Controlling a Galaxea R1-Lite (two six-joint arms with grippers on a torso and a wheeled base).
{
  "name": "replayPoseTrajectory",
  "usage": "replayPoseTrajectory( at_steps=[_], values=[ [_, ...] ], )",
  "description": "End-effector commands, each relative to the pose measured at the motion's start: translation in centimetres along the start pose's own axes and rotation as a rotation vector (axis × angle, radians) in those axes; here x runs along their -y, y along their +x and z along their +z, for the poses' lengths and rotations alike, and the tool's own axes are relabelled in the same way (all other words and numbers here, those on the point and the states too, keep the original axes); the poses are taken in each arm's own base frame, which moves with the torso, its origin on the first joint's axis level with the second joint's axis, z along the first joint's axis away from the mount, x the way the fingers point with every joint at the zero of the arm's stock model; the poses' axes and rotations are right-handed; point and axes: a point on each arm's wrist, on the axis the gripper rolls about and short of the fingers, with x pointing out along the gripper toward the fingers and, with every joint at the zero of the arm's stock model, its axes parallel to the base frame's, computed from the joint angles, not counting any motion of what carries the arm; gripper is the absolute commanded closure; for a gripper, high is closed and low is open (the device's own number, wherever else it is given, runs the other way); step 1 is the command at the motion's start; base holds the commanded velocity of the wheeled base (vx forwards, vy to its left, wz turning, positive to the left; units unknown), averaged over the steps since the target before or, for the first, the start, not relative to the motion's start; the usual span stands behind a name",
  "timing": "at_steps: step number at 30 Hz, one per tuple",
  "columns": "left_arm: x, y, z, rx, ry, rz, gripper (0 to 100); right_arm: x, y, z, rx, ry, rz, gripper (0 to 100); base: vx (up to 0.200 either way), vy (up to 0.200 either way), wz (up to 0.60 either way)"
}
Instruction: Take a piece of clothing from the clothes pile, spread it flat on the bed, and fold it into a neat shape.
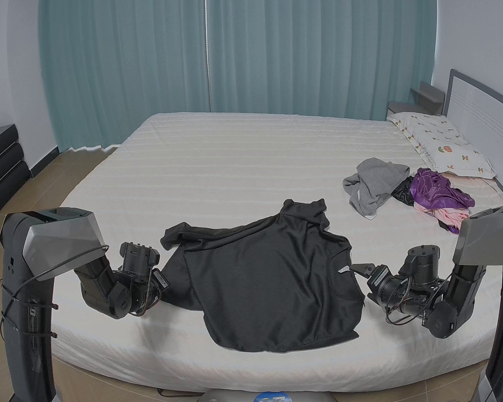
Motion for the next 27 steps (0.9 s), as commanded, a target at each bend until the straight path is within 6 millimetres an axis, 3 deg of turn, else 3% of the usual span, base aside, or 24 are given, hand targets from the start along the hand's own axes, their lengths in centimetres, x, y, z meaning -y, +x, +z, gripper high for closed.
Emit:
replayPoseTrajectory(
  at_steps=[1, 15, 27],
  values=[
    [-0.4, -1.6, 0.7, 0.009, -0.009, 0.001, 100, 0.0, -0.1, 0.0, 0.000, -0.004, -0.001, 0, 0.000, 0.000, 0.00],
    [-3.0, -7.0, 2.4, 0.025, -0.038, 0.029, 100, 0.8, -0.6, -0.7, 0.014, -0.136, -0.071, 0, 0.000, 0.000, 0.00],
    [-6.4, -10.9, 1.6, -0.010, -0.005, 0.087, 100, 2.0, -1.4, -2.5, -0.111, -0.239, -0.168, 0, 0.000, 0.000, 0.00]
  ],
)
